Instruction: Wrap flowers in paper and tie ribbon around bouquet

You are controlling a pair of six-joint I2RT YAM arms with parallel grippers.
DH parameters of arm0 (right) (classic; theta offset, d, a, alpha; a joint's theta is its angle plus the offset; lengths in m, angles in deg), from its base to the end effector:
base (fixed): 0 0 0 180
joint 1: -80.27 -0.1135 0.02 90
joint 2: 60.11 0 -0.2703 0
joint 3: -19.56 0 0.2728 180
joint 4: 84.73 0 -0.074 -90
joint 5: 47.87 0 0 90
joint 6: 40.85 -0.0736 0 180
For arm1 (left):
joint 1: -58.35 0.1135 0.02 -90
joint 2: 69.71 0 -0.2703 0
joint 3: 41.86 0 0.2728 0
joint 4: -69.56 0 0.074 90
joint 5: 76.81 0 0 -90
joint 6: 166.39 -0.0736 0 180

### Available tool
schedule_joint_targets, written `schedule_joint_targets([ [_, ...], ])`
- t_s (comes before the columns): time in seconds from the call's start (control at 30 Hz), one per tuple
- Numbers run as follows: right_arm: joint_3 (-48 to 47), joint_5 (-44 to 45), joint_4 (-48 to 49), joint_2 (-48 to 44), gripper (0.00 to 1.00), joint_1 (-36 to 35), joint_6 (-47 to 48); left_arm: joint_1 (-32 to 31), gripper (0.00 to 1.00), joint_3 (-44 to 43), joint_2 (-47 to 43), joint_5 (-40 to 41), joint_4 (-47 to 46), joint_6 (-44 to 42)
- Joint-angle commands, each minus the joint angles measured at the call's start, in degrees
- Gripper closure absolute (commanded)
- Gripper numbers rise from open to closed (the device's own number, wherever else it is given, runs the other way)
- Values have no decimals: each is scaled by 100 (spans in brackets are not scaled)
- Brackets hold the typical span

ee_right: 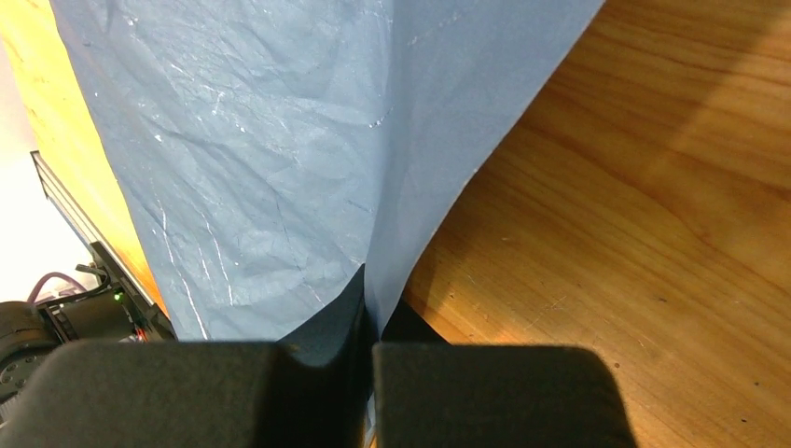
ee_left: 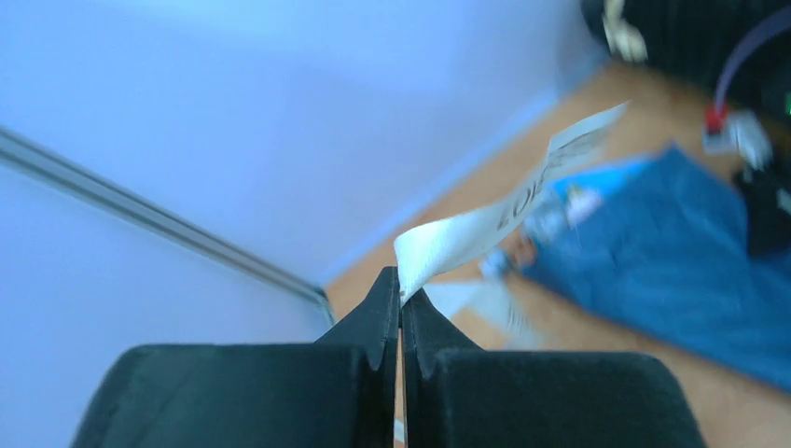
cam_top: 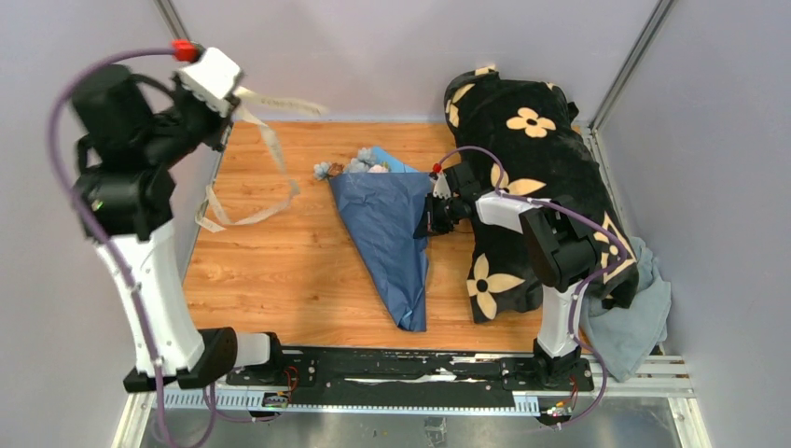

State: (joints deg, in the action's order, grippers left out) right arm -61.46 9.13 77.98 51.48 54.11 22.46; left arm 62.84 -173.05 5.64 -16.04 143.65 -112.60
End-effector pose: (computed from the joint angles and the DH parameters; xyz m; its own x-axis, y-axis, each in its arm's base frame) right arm 0.3821 0.2324 0.1255 -0.9080 -0.0263 -0.4181 -0.3245 0.6755 0.6622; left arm 0.2382 -0.0173 0.5575 -0.0191 0.5156 -0.8566 0.5023 0.7457 0.4376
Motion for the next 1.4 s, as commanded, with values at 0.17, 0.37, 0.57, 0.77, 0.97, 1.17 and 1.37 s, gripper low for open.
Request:
schedule_joint_targets([
  [0.17,-367,-181,-196,206,100,31,143,30,100,-434,-383,-664,572,1338],
  [0.37,-853,-376,-345,259,100,52,-1,-2215,100,3212,-905,-455,755,-301],
  [0.57,-1721,-379,-762,522,100,127,-47,-4839,100,3951,65,-337,796,-632],
  [0.77,-2616,-442,-919,893,100,199,-240,-6938,100,3591,1554,383,772,-1357],
  [0.97,-3297,-751,-1123,1025,100,207,-308,-7401,100,2780,2679,1391,244,-1870],
  [1.17,-3486,-872,-1532,848,100,212,4,-7407,51,3262,2659,3241,-2099,-2278],
  [1.37,-3423,-942,-1600,834,100,187,7,-7179,0,1595,2441,3471,-1438,-683],
])
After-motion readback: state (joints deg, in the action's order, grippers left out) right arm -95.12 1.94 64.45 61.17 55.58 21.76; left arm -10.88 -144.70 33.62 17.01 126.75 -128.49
